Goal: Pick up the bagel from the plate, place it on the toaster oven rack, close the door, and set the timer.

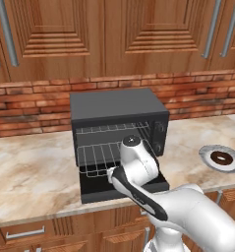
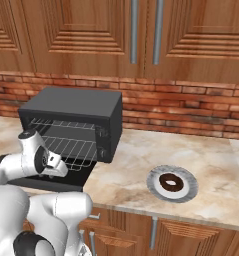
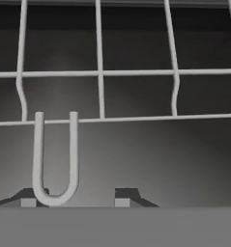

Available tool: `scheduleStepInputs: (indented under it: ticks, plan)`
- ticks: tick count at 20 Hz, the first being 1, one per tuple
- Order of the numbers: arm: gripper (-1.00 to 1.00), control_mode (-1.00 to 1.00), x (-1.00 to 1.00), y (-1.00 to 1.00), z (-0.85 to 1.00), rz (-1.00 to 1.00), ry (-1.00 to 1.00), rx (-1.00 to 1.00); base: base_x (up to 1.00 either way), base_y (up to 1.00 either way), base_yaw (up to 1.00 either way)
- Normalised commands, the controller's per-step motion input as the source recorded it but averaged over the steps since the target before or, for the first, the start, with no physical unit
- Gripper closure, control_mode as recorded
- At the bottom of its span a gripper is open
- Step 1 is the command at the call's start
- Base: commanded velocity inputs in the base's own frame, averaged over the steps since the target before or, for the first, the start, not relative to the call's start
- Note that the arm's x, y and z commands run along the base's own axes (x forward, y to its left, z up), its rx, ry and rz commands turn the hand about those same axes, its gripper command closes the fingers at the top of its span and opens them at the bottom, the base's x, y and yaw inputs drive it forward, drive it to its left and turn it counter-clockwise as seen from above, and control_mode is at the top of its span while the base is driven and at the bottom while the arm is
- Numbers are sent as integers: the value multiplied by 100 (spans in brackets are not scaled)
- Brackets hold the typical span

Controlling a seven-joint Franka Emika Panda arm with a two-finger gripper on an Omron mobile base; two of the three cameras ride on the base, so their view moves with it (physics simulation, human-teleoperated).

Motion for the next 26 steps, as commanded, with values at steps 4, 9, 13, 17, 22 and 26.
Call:
scheduleStepInputs:
  ticks: [4, 9, 13, 17, 22, 26]
  plan:
    - [100, -100, -51, 0, 100, 0, -2, -2, 0, 0, 0]
    - [100, -100, -47, 0, 99, 0, -1, 0, 0, 0, 0]
    - [-100, -100, -35, 0, 80, 0, -4, 0, 0, 0, 0]
    - [-100, -100, -31, 0, 64, 0, -4, 0, 0, 0, 0]
    - [-100, -100, -23, 0, 50, 0, -4, 0, 0, 0, 0]
    - [-100, -100, -16, 8, 31, 0, -8, 2, 0, 0, 0]
